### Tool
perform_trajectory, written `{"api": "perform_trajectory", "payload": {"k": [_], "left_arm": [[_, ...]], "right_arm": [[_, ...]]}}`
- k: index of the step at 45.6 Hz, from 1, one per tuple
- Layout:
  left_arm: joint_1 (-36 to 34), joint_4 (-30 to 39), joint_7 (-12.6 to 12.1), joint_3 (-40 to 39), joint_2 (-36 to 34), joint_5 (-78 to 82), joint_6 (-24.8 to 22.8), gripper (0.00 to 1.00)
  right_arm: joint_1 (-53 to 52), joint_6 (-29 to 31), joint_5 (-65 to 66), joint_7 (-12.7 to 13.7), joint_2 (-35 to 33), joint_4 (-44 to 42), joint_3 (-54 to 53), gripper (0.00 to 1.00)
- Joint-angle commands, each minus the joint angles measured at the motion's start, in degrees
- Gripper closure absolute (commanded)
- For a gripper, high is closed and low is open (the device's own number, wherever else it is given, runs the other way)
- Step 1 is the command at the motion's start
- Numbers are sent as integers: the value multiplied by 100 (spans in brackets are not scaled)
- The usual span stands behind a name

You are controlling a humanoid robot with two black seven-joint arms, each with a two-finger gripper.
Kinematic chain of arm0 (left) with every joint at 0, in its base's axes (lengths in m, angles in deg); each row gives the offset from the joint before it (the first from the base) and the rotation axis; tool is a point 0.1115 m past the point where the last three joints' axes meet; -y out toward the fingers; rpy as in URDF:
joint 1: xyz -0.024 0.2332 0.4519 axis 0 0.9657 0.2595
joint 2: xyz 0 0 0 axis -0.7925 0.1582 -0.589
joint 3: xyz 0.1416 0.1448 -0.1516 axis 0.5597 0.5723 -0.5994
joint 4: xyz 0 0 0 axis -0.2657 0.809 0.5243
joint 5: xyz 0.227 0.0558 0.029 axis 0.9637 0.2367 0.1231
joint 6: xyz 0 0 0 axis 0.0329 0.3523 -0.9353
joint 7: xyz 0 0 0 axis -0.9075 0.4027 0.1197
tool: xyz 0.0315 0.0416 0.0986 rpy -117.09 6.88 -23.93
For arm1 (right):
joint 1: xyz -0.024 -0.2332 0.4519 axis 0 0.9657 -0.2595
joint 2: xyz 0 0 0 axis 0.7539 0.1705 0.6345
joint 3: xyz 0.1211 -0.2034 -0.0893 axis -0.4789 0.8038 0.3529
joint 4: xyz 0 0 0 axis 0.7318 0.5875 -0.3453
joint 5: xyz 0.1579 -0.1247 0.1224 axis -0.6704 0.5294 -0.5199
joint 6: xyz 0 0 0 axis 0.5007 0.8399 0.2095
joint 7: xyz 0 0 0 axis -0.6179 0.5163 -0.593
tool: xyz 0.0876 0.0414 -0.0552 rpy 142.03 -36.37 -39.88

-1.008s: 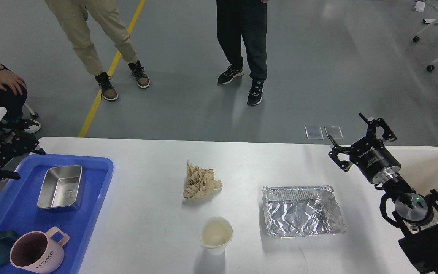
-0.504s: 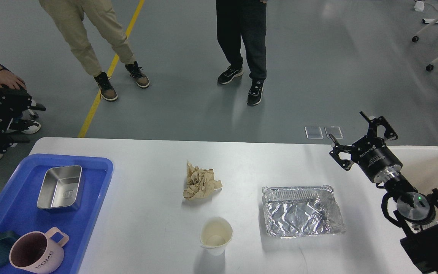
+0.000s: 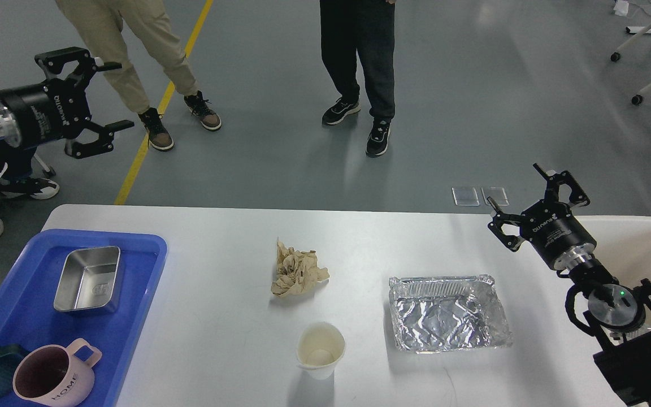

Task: Tidy desktop

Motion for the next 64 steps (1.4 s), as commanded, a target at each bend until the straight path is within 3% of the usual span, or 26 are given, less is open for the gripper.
{"api": "perform_trajectory", "payload": {"k": [1, 14, 28, 55, 61, 64], "left_arm": [[489, 5, -17, -395, 480, -945, 382, 3], [1298, -21, 9, -1608, 1473, -1500, 374, 3], [1826, -74, 9, -1714, 2370, -1518, 356, 3], [1879, -373, 9, -1872, 2626, -1509, 321, 3], [1879, -373, 18, -1899, 2608, -1518, 303, 3], [1879, -373, 210, -1951, 2617, -1518, 251, 3]], "right_arm": [[20, -9, 0, -1, -19, 66, 9, 0], [-7, -9, 0, -1, -98, 57, 9, 0], [-7, 17, 0, -1, -36, 57, 0, 0], [-77, 96, -106, -45, 227, 110, -114, 0], [-77, 596, -158, -54, 280, 101, -299, 0], [-16, 913, -307, -62, 394, 109, -466, 0]]}}
